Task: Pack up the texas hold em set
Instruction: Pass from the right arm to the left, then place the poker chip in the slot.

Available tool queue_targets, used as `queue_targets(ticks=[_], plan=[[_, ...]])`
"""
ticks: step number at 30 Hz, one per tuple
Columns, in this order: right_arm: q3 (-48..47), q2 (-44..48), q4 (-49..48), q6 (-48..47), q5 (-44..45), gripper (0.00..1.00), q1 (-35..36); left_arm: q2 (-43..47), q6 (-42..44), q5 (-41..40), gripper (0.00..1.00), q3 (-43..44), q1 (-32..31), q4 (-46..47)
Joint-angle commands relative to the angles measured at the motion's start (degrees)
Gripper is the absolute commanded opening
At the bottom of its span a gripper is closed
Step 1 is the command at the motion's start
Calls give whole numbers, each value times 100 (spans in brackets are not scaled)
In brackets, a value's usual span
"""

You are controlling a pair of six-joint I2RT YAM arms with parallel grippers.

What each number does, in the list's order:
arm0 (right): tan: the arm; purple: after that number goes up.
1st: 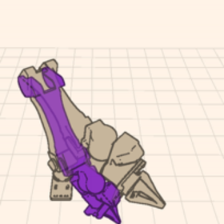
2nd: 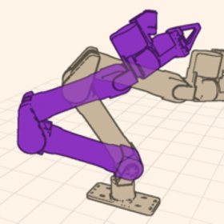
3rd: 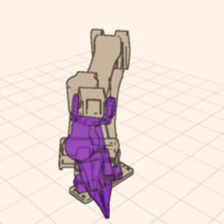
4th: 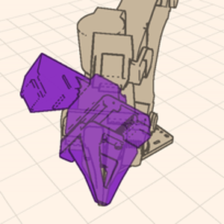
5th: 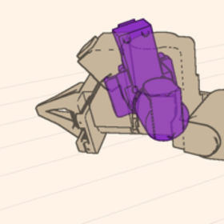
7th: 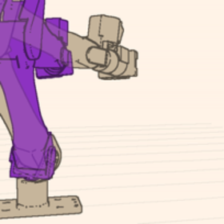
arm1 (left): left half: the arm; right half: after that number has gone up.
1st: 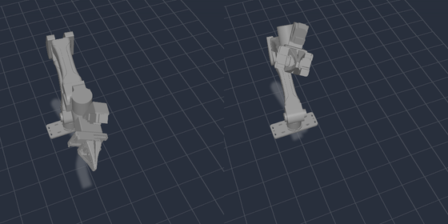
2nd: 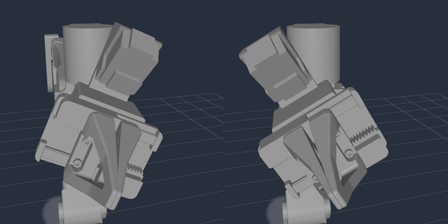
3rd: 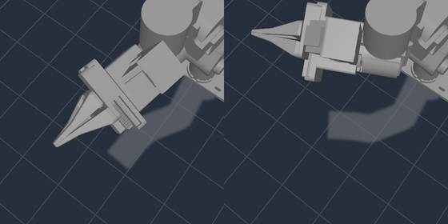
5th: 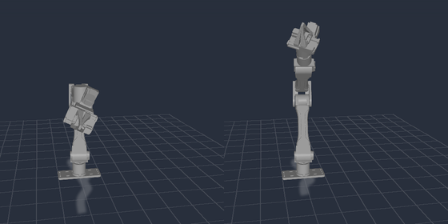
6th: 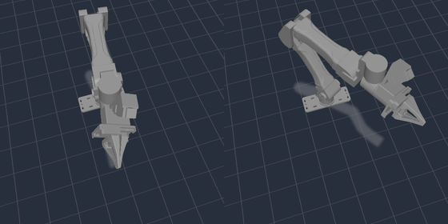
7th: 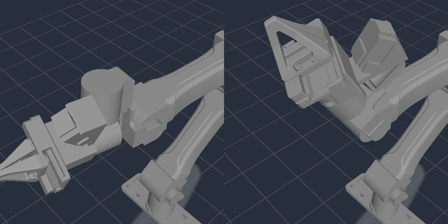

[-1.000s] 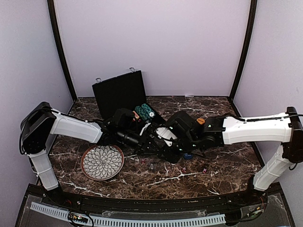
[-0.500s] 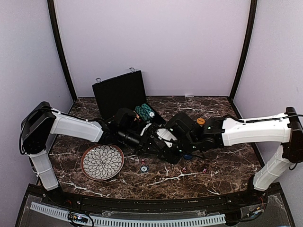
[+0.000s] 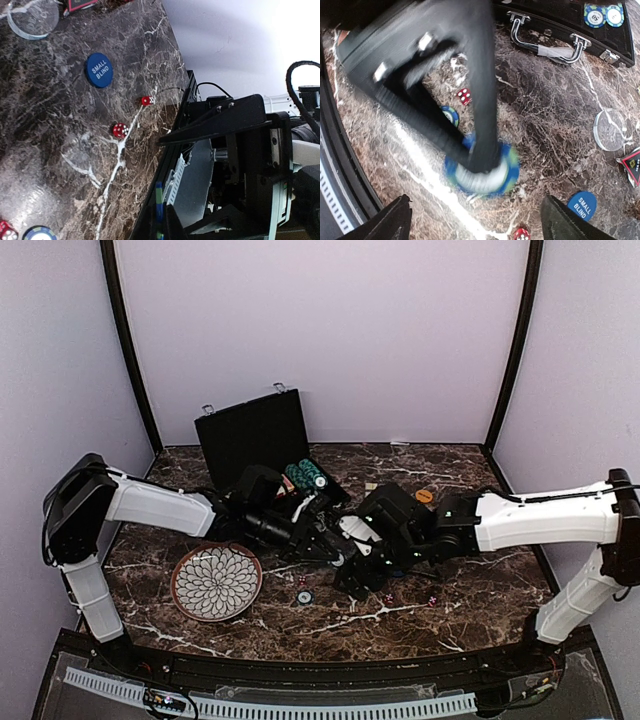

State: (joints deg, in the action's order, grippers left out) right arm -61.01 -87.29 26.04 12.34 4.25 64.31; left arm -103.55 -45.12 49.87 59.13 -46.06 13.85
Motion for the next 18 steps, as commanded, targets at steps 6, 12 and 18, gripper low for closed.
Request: queue_targets(ticks=[6, 12, 18], plan=[[537, 952, -503, 379, -347, 93, -336, 325, 1282, -484, 0, 512, 773, -820], [691, 1151, -725, 401, -399, 93, -556, -101, 2683, -1331, 0, 1981, 1083, -2203], [795, 1122, -729, 340, -490, 92, -613, -1062, 3778, -1997, 0, 3645, 1236, -3480]])
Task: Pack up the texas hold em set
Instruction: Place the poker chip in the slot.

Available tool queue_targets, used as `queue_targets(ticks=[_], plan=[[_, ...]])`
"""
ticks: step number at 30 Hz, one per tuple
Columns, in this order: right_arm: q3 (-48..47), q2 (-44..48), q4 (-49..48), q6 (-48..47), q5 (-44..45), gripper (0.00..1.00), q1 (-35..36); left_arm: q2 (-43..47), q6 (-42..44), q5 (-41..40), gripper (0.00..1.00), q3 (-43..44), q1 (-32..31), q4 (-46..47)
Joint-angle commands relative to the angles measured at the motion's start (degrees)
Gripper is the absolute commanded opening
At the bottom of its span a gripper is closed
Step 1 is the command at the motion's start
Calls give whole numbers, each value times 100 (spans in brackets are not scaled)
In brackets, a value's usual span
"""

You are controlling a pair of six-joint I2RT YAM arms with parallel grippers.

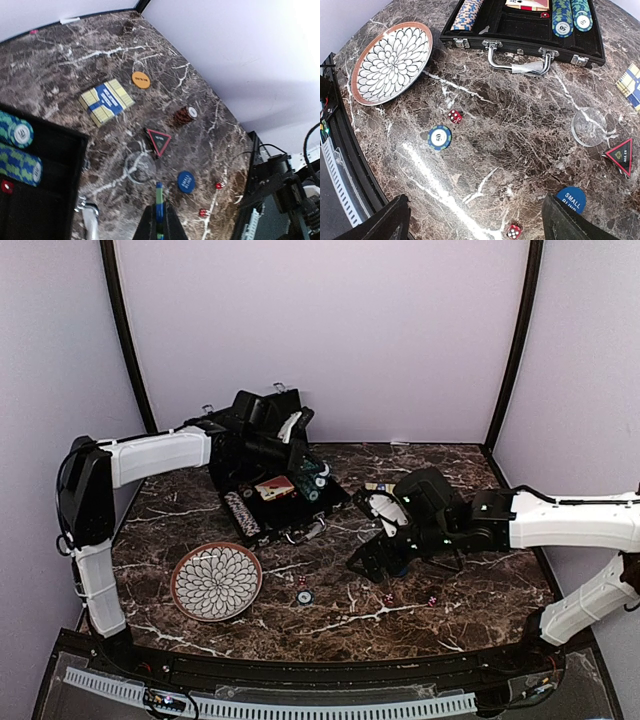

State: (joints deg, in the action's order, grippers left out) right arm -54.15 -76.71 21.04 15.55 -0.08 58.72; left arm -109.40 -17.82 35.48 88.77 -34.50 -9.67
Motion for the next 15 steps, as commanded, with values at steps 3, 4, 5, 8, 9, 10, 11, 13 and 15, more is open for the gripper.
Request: queue_targets(ticks=[3, 4, 5, 8, 9, 10, 11, 13, 15], plan=[[172, 81, -265, 20, -67, 92, -70, -774, 1587, -978, 0, 1379, 120, -1388], [183, 85, -283, 18, -75, 92, -80, -924, 1667, -1028, 0, 1502, 124, -1489], [193, 86, -289, 10, -87, 92, -92, -995, 2022, -1075, 0, 1711, 127, -1531], [227, 58, -285, -14, -148, 92, -130, -1291, 2594, -1165, 0, 1991, 128, -1663], [234, 32, -291, -17, -165, 92, -140, -1354, 2803, -1311, 0, 2113, 128, -1688], [246, 19, -289, -13, -182, 92, -150, -1487, 2886, -1375, 0, 2177, 128, -1742], [251, 2, -283, -10, -197, 92, -150, -1557, 3034, -1498, 0, 2293, 134, -1772], [255, -21, -275, -5, -218, 92, -163, -1761, 3179, -1641, 0, 2446, 136, -1857], [264, -43, -268, -8, -229, 92, -168, -1921, 3236, -1741, 0, 2496, 137, -1849]])
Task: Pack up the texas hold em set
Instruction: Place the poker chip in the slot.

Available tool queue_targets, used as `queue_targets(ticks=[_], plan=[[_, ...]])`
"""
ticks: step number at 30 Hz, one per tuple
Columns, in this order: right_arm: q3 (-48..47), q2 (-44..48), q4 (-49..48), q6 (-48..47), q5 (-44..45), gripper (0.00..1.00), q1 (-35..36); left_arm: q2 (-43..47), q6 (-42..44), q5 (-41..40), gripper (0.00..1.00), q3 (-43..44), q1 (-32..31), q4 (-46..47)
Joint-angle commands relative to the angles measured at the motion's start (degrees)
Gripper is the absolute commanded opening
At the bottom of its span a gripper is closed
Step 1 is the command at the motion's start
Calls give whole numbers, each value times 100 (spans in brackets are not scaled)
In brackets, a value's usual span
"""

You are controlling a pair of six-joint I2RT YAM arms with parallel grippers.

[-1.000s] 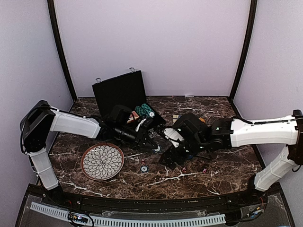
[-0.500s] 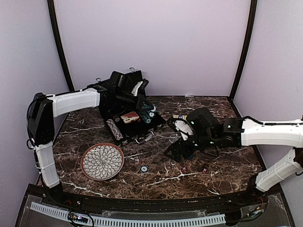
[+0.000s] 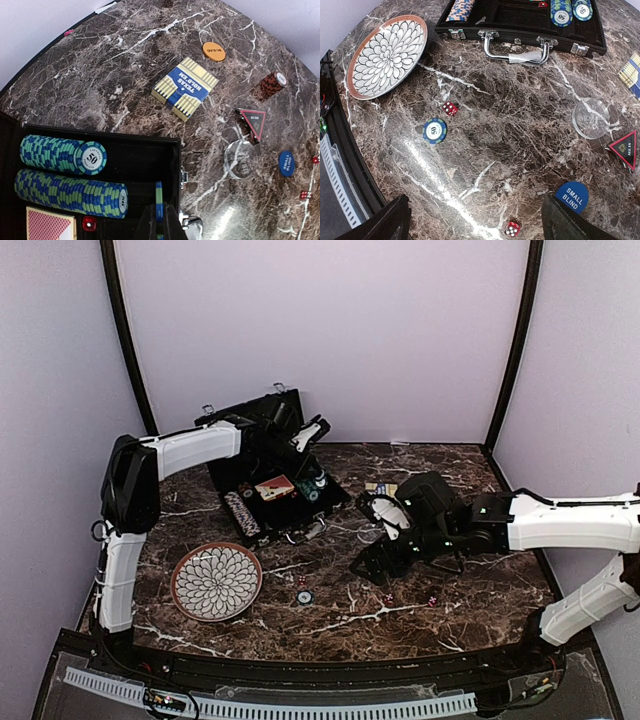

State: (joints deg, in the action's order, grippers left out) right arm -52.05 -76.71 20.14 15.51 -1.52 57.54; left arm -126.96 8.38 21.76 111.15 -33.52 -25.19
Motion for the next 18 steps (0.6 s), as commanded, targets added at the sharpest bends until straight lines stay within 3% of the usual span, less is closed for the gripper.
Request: queue_targets(ticks=[1, 18], plan=[[55, -60, -177, -9, -97, 92, -62, -254, 627, -384, 0, 267, 40, -257], [133, -95, -134, 41, -219, 91, -111, -741, 673, -616, 2, 331, 38, 17]])
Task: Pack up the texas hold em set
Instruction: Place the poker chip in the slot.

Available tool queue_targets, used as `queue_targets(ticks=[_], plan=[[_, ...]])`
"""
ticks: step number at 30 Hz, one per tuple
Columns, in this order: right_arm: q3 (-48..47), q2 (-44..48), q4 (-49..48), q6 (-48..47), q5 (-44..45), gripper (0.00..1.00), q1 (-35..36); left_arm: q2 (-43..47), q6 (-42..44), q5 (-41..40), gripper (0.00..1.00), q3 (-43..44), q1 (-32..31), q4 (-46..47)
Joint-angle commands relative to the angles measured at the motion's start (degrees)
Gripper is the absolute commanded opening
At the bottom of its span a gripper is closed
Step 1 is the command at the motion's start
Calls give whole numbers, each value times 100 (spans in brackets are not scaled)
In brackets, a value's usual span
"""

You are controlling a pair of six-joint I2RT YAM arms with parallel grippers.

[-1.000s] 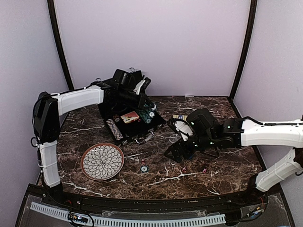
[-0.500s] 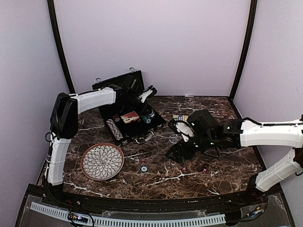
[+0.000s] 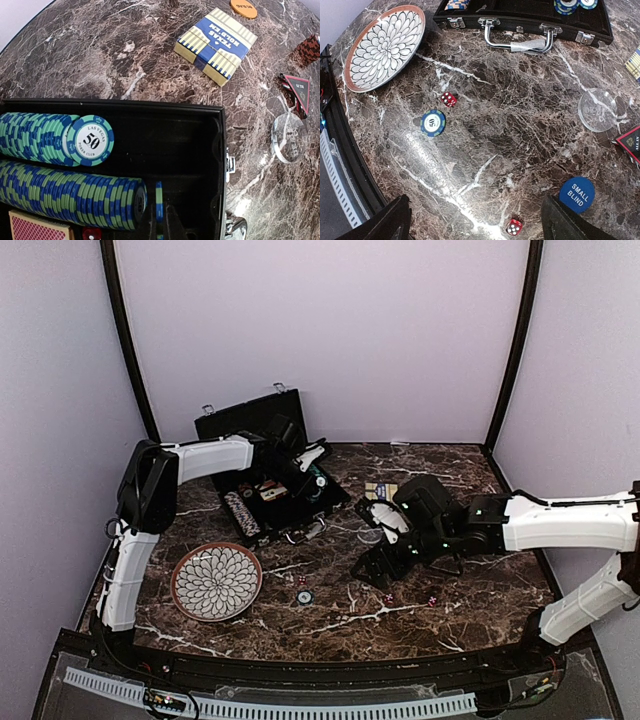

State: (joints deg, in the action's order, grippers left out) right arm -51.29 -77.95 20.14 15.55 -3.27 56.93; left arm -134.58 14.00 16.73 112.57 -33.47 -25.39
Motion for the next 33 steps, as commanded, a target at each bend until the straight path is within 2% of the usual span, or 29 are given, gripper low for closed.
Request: queue_targets(ticks=[1, 17, 29, 33], plan=[[62, 33, -133, 45, -40, 91, -50, 12, 118, -129, 3, 188, 34, 35], [179, 9, -239, 53, -78, 91, -51, -37, 165, -246, 11, 207, 34, -35], [191, -1, -274, 71, -112, 91, -59, 114, 90, -209, 12, 440, 34, -309], [169, -37, -254, 67, -129, 92, -64, 426, -60, -109, 18, 356, 29, -400]])
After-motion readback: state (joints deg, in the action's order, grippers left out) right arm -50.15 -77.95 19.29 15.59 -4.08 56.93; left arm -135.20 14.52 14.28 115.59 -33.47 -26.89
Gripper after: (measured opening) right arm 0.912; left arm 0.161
